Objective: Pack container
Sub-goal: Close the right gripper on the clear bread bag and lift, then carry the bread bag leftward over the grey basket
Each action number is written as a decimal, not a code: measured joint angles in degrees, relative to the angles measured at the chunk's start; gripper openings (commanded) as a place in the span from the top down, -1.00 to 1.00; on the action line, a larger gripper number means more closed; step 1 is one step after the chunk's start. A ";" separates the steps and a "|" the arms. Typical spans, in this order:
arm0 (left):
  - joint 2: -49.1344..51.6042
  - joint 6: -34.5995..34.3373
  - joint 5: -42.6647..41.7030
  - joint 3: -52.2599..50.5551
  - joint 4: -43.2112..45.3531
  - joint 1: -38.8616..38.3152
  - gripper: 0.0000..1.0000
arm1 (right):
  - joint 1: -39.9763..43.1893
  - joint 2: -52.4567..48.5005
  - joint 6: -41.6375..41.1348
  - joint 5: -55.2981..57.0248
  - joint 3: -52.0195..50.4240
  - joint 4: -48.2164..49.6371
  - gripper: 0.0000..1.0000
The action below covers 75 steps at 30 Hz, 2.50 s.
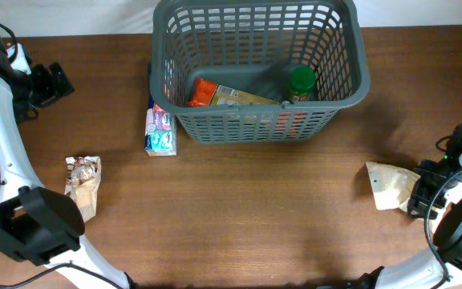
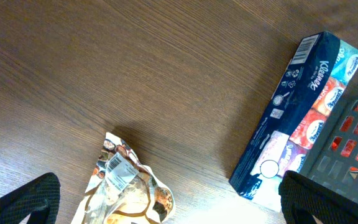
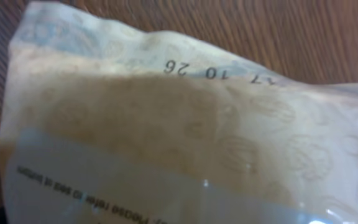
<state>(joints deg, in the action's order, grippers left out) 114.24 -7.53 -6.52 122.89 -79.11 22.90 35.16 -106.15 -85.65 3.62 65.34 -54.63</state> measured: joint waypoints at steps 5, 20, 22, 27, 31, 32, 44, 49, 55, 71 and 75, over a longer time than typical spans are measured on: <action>0.00 0.00 0.00 0.00 0.00 0.00 -0.99 | 0.00 0.00 1.25 1.92 -0.33 0.07 -0.57; 0.00 0.00 0.00 0.00 0.00 0.00 -0.99 | -0.02 0.13 2.93 2.97 -1.38 -0.44 0.85; 0.00 0.00 0.00 0.00 0.02 0.00 -0.99 | -0.07 0.13 3.19 2.89 -1.31 -0.74 0.92; 0.00 0.00 0.00 0.00 0.00 0.00 -0.99 | -0.11 0.22 3.56 2.75 -1.18 -0.85 0.92; 0.00 0.00 -0.02 0.00 0.00 0.00 -0.99 | -0.11 0.22 4.50 2.38 -1.18 -0.70 0.92; 0.00 0.00 -0.02 0.00 0.00 0.00 -0.99 | -0.11 0.22 4.87 2.34 -1.18 -0.68 0.92; 0.00 0.00 -0.02 0.00 0.00 0.00 -0.99 | -0.11 -0.87 13.51 -2.08 5.33 -0.15 0.92; 0.00 0.00 0.00 0.00 0.00 0.00 -0.99 | -0.11 -1.01 20.02 -5.31 13.53 -1.16 0.92; 0.00 0.00 0.00 0.00 0.00 0.00 -0.99 | -0.11 -1.01 24.30 -8.20 25.20 -8.37 0.92; 0.00 0.00 -0.02 0.00 0.02 0.00 -0.98 | -1.14 -1.01 40.68 -32.00 48.48 -9.25 0.92; 0.00 0.00 0.00 0.00 0.00 0.00 -0.98 | -4.31 -1.01 44.68 -36.00 54.14 -9.29 0.92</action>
<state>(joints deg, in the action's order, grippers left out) 114.24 -7.53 -6.52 122.89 -79.11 22.90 30.85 -107.15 -40.97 -32.38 119.48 -63.92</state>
